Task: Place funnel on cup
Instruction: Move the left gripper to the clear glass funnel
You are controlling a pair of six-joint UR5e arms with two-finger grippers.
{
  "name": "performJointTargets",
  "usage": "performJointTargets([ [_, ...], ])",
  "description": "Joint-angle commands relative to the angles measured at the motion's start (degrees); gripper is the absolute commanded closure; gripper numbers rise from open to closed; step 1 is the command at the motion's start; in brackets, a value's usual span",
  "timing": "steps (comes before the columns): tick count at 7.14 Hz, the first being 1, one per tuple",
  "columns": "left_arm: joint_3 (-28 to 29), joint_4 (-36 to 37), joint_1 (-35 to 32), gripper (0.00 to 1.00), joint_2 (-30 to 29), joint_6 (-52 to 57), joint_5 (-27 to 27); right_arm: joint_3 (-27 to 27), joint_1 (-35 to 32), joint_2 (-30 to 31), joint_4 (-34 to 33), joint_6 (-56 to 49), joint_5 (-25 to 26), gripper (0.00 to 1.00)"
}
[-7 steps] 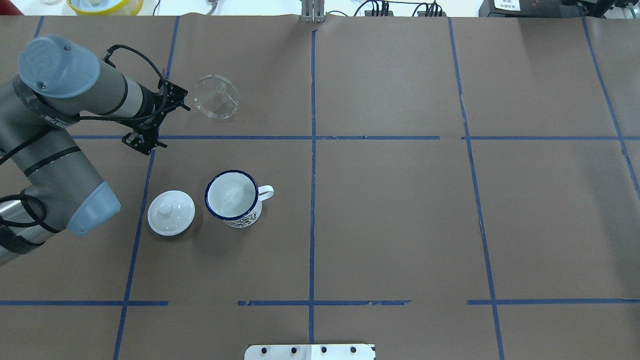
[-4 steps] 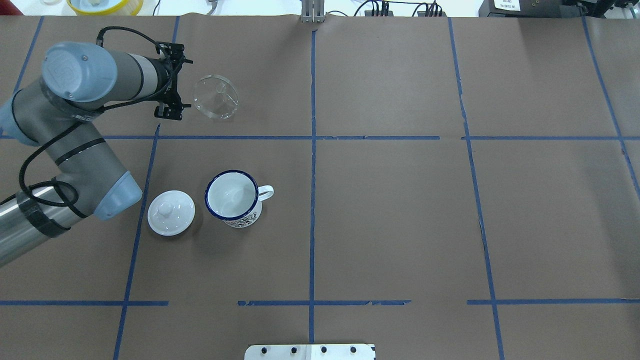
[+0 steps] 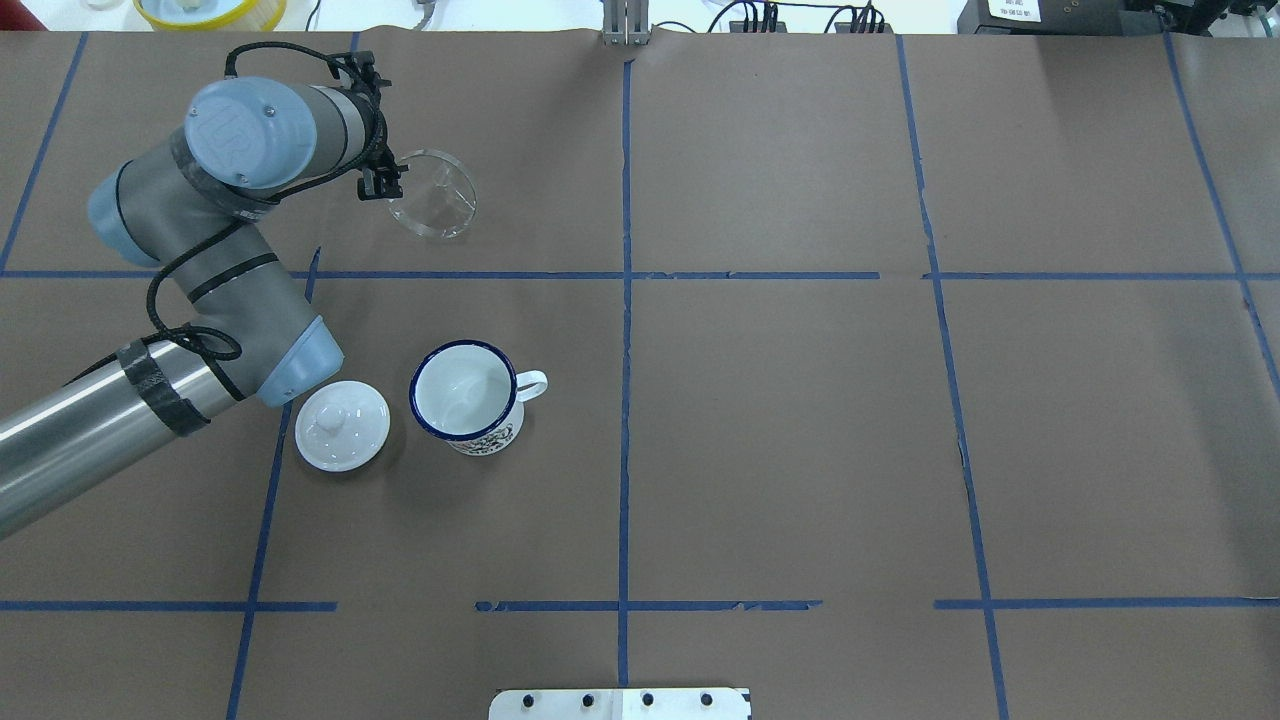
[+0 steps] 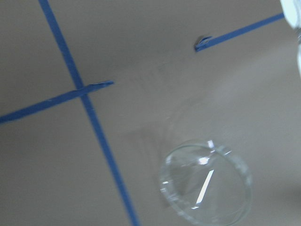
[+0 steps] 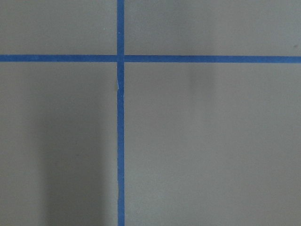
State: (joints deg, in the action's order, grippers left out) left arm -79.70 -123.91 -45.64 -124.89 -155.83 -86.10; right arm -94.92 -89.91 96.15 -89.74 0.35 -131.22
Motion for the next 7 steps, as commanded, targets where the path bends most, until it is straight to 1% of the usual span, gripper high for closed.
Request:
performJointTargets([
  [1,2.89,-0.63,0.38,0.00,-1.49,-0.17,0.76,0.00,0.00,0.00,0.00,0.00,0.00,0.00],
  [5,3.85,-1.59,0.99,0.00,-1.49,0.09,0.76,0.00,0.00,0.00,0.00,0.00,0.00,0.00],
  [7,4.20,-2.56,0.99,0.06,-1.49,0.09,0.85,0.00,0.00,0.00,0.00,0.00,0.00,0.00],
])
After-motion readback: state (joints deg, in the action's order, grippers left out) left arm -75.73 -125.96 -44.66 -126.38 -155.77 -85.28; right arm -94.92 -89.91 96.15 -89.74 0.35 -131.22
